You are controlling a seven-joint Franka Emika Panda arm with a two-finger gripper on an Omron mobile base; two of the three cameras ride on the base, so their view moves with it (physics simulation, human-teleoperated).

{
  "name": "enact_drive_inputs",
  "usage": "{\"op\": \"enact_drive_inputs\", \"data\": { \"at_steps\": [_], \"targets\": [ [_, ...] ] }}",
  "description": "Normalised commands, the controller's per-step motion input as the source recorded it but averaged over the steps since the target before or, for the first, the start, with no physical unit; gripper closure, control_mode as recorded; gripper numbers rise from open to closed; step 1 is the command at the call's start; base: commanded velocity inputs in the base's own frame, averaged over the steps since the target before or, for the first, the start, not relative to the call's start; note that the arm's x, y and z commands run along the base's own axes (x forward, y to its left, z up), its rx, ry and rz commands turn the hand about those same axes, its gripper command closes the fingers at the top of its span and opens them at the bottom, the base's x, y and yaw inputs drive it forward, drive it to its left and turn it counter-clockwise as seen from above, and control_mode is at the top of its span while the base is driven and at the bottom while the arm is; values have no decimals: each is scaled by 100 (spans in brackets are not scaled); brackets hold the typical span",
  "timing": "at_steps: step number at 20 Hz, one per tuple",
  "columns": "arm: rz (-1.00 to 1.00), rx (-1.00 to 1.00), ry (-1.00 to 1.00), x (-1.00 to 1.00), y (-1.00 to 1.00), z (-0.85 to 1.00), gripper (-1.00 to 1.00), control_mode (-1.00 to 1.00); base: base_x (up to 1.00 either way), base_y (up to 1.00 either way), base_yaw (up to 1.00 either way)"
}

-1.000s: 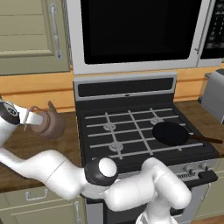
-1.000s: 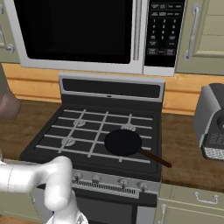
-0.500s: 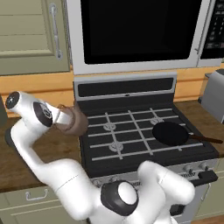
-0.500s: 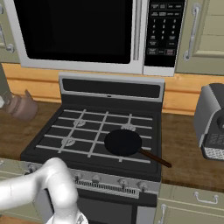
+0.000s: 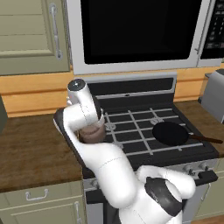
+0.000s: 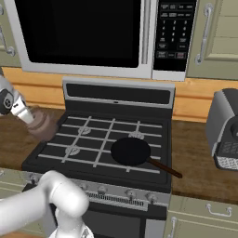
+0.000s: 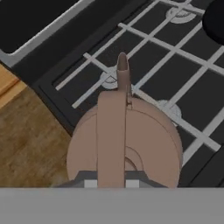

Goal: Pick the kettle from the counter and place it on a stove burner. Then turn the burner on.

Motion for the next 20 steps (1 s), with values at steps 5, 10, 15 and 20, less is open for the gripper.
{"op": "enact_drive_inputs", "data": {
  "at_steps": [5, 10, 15, 20],
  "targets": [
    [-11, 14, 18, 15, -58, 2, 100, -100, 0, 0, 0],
    [-2, -2, 0, 12, -84, -12, 100, -100, 0, 0, 0],
    [-1, 1, 2, 8, -77, -4, 100, -100, 0, 0, 0],
    [-3, 9, 1, 1, -14, -21, 100, -100, 0, 0, 0]
  ]
}}
